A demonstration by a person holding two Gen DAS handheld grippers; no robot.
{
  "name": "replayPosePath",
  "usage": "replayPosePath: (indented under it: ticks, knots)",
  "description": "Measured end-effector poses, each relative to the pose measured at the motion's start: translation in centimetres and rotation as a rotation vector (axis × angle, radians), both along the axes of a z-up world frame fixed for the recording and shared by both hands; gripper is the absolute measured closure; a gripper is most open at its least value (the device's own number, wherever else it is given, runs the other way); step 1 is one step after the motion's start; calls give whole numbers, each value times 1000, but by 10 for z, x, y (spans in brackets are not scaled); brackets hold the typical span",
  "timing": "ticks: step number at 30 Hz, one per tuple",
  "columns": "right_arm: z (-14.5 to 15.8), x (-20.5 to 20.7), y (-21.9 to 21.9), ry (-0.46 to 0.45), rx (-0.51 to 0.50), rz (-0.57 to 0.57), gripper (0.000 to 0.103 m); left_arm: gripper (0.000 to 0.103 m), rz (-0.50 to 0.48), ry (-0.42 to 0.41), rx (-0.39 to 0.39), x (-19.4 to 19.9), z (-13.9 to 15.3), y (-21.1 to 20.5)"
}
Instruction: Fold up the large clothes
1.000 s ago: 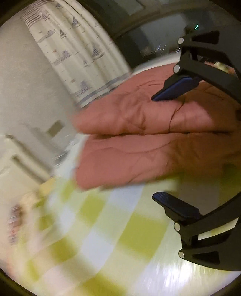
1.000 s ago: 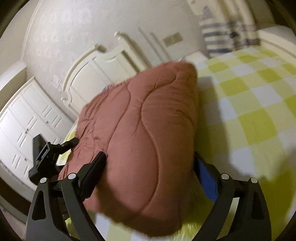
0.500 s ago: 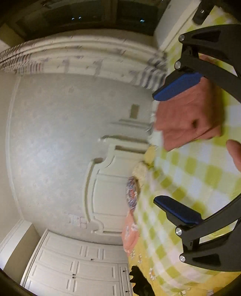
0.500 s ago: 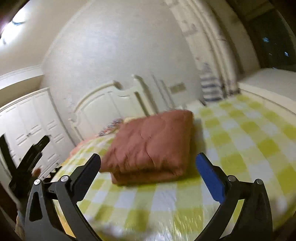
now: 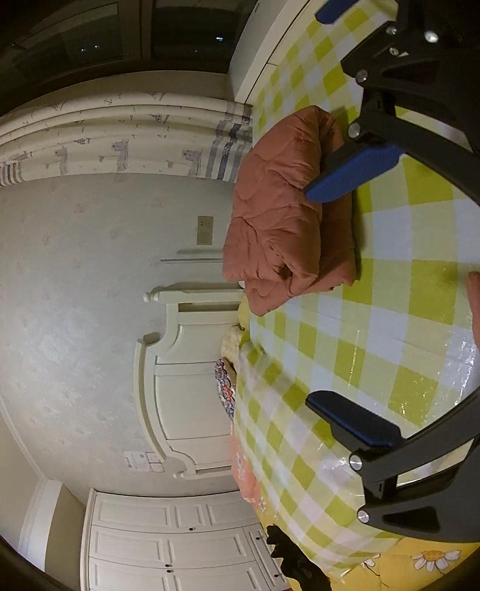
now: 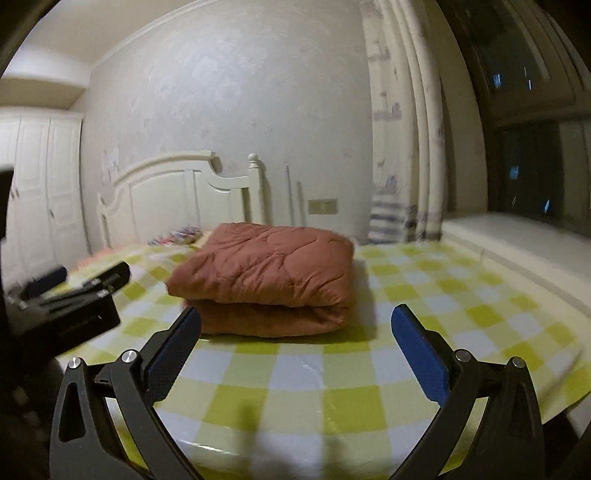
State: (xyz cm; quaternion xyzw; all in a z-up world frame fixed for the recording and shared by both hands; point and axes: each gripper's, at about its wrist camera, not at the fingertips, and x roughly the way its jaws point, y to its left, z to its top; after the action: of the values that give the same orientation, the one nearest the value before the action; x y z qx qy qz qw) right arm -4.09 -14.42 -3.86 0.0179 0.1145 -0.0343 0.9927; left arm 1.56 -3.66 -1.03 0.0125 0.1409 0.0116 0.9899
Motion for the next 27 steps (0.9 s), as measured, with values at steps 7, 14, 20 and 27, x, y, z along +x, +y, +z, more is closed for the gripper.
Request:
replayPosePath:
  ticks: [7, 14, 20, 27]
  knots:
    - [-2, -2, 0, -1, -36, -30, 4, 2, 2, 26, -13, 4, -4, 4]
    - [-2, -4, 0, -5, -24, -23, 4, 2, 6, 23, -17, 2, -3, 5]
    - [-1, -5, -3, -12, -9, -28, 4, 2, 3, 28, -12, 2, -3, 4]
    - [-1, -5, -3, -13, -6, -29, 4, 2, 3, 28, -13, 2, -3, 5]
